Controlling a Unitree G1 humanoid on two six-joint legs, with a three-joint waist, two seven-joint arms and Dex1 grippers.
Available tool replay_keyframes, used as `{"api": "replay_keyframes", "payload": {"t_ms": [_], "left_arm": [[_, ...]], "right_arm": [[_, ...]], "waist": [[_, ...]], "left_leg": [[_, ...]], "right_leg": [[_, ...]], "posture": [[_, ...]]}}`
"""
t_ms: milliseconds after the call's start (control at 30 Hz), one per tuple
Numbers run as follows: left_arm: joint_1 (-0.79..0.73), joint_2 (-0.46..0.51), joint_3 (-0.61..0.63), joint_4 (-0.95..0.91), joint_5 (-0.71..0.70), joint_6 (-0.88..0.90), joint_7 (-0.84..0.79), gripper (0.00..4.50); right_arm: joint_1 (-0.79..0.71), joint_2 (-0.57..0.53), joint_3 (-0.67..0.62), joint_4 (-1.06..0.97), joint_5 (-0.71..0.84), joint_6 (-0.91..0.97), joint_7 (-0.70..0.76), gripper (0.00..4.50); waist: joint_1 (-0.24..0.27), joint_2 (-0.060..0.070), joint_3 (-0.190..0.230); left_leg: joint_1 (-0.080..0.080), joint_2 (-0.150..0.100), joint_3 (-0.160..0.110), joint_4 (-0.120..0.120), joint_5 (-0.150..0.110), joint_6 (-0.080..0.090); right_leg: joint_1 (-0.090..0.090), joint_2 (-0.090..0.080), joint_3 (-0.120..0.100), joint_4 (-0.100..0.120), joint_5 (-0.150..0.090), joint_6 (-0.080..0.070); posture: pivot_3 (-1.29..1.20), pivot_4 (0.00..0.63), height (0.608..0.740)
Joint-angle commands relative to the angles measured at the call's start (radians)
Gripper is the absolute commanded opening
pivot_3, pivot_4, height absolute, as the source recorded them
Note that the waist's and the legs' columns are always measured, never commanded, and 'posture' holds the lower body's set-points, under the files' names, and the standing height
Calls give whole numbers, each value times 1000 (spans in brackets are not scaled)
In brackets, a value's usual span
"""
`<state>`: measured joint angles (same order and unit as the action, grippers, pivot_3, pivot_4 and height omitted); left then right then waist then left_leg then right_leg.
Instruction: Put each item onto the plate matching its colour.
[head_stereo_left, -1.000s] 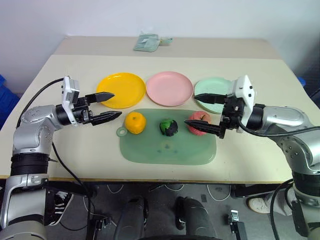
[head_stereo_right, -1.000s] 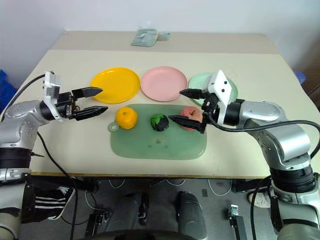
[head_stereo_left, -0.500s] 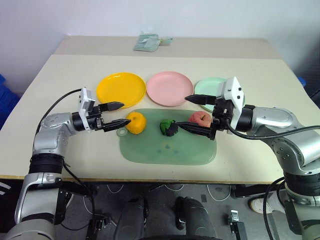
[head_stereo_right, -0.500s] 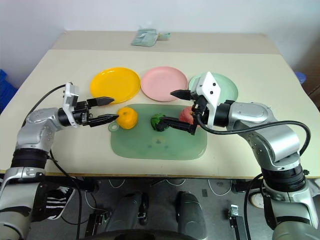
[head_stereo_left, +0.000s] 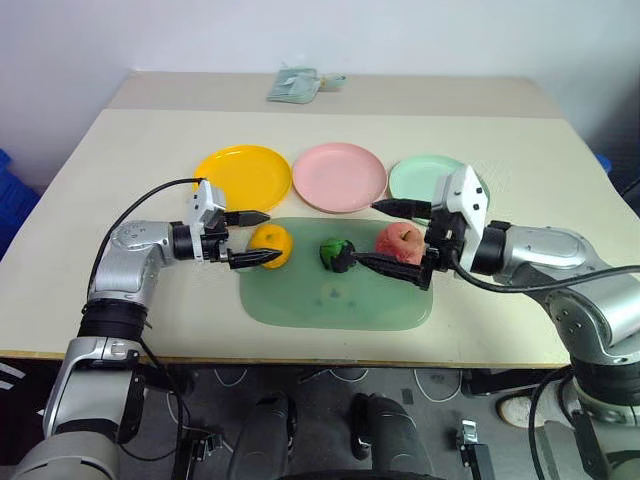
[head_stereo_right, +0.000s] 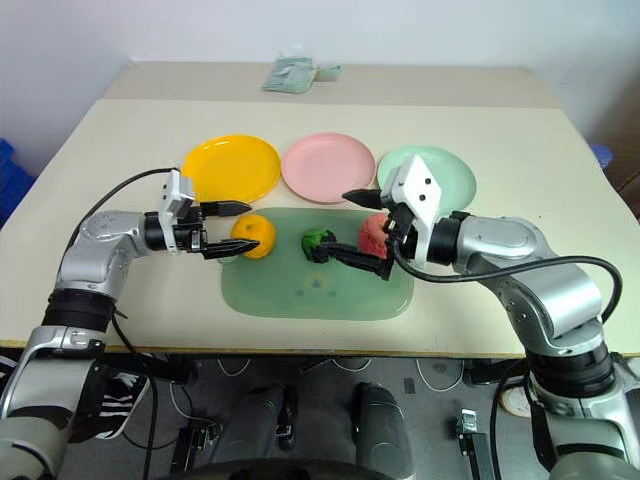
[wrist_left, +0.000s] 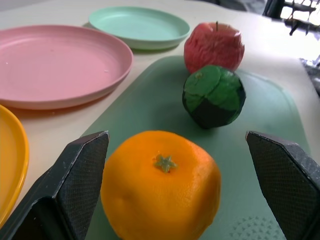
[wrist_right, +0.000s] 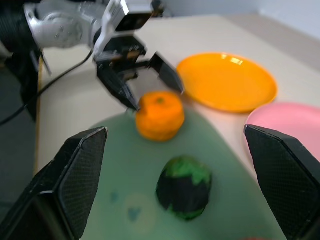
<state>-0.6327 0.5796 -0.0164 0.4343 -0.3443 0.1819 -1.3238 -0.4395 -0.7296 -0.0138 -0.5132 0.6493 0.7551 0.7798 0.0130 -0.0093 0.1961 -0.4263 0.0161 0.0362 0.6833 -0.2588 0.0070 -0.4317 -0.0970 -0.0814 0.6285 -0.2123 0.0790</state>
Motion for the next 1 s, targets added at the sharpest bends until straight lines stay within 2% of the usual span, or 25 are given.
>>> {"api": "replay_keyframes", "payload": {"t_ms": [33,300,400,500,667,700,867,1000], "left_arm": [[-32,-6,-10,16,32,-25,21,4500],[-59,-30,-35,130,98,-103,28,4500],[-64,-42,-14,145,85,-124,36,3667],[-85,-33,10,177,77,-143,50,3667],[-181,-51,118,269,41,-145,202,3667],[-213,-57,145,312,51,-173,282,3667],[-318,-75,206,477,96,-263,529,3667],[-360,-93,232,601,111,-339,645,3667]], "right_arm": [[-8,-9,-26,-40,7,-8,-6,4469],[-6,-8,-33,-41,10,-8,-16,4469],[-7,-3,-42,-40,14,-7,-27,4500],[-13,17,-55,-22,4,-23,-56,4500],[-86,160,-138,75,22,-84,-180,4500],[-98,185,-139,98,0,-103,-206,4500],[-118,238,-87,132,-76,-158,-247,4500],[-124,251,-64,131,-90,-168,-236,4500]], "waist": [[0,0,0],[0,0,0],[1,0,0],[0,0,0],[0,0,0],[0,0,0],[-1,-1,0],[-1,-1,0]], "left_leg": [[0,0,0,0,0,0],[0,0,0,0,0,0],[0,0,0,0,0,0],[0,0,0,0,0,0],[0,0,0,0,0,0],[0,0,0,0,0,0],[0,-2,0,0,0,0],[0,-3,3,0,0,0]], "right_leg": [[0,0,0,0,0,0],[0,0,0,0,0,0],[0,0,0,0,0,0],[0,0,0,0,0,0],[0,0,0,1,0,0],[0,0,0,1,0,0],[0,0,0,1,1,2],[0,0,0,1,1,2]], "posture": [[0,150,740],[0,150,740],[0,150,740],[0,150,740],[0,150,740],[0,150,740],[0,150,740],[0,150,740]]}}
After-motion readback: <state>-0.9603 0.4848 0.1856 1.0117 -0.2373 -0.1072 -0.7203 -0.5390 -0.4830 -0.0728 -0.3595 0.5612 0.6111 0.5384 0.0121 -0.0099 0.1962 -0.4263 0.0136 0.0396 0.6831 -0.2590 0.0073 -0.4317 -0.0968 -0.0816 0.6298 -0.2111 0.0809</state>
